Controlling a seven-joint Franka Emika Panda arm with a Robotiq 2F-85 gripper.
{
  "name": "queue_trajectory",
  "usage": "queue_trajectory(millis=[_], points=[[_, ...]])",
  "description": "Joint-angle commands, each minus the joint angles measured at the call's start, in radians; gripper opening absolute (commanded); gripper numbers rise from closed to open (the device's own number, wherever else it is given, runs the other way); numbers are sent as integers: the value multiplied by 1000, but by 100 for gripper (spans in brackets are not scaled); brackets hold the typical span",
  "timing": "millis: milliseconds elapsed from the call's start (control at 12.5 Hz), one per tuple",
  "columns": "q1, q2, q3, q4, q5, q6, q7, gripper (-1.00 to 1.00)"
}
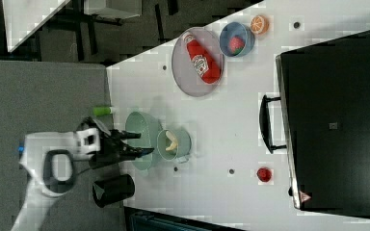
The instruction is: Pick Banana and place it in mug.
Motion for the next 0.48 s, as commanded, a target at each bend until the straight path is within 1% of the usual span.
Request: queue_trajectory(millis=[80,320,400,480], points=[[-42,-126,-94,113,-6,-117,29,100],[-44,-184,-246,222,-4,-299,28,100],[-43,-200,-325,264,5,-369,21,100],[-43,-205,-352,276,14,-385,8,100]])
